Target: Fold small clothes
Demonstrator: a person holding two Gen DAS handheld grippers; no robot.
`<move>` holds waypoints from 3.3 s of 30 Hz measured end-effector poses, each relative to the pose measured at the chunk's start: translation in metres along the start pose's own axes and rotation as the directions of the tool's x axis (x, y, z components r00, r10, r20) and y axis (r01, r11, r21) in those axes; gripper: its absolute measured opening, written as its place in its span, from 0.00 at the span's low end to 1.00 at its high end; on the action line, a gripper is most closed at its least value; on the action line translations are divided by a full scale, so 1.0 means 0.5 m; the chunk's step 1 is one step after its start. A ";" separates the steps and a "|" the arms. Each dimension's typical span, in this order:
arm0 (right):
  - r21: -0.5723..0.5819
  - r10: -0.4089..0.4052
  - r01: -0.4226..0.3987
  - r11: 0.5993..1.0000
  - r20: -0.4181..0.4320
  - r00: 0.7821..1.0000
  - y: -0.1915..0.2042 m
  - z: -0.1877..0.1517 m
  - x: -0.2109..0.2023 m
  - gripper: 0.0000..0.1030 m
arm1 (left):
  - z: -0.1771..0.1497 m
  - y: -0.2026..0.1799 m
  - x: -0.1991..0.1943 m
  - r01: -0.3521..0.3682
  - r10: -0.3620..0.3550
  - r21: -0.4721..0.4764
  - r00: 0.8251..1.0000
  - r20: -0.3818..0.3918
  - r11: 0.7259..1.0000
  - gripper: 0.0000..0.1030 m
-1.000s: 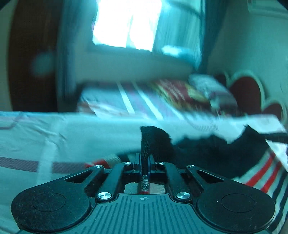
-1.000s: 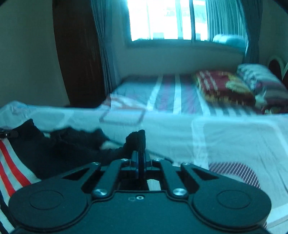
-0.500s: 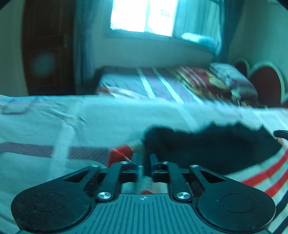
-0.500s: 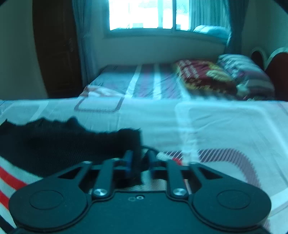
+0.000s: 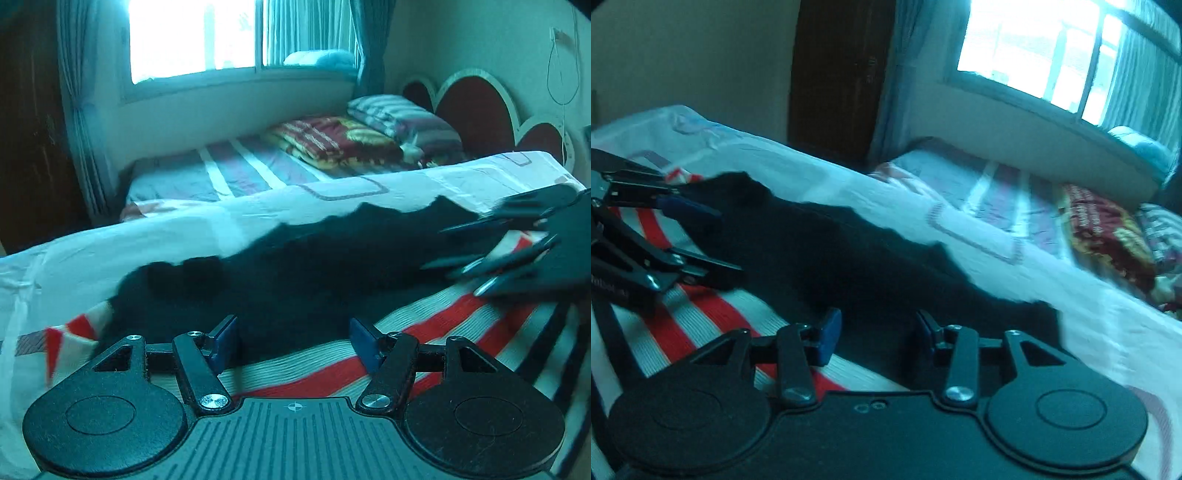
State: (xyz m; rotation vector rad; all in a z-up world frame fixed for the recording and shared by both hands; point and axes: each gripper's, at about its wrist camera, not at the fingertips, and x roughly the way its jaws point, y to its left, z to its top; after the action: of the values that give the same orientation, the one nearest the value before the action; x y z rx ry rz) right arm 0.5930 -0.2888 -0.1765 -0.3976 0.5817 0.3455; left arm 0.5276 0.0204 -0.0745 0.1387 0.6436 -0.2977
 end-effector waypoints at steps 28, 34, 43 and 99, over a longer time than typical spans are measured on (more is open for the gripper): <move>0.531 0.093 -0.100 0.842 0.040 0.995 -0.136 -0.282 -0.318 0.29 | -0.183 0.102 -0.266 -0.137 0.142 -0.149 0.990 0.023 0.979 0.64; 0.472 0.072 -0.080 0.878 0.035 0.997 -0.124 -0.268 -0.323 0.17 | -0.205 0.117 -0.247 -0.136 0.129 -0.203 0.990 -0.047 0.970 0.64; 0.505 0.094 -0.121 0.855 0.078 0.992 -0.130 -0.290 -0.344 0.07 | -0.208 0.125 -0.241 -0.138 0.129 -0.222 0.990 -0.055 0.965 0.64; 0.100 -0.072 0.073 0.992 -0.016 0.997 0.147 -0.191 -0.268 0.35 | -0.180 -0.092 -0.211 -0.078 0.078 0.026 0.997 0.013 0.997 0.77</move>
State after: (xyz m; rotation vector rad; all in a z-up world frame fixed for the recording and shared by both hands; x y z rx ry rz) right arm 0.4136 -0.2951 -0.1899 -0.3236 0.5926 0.2432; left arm 0.3818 0.0205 -0.0833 0.1873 0.6210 -0.2320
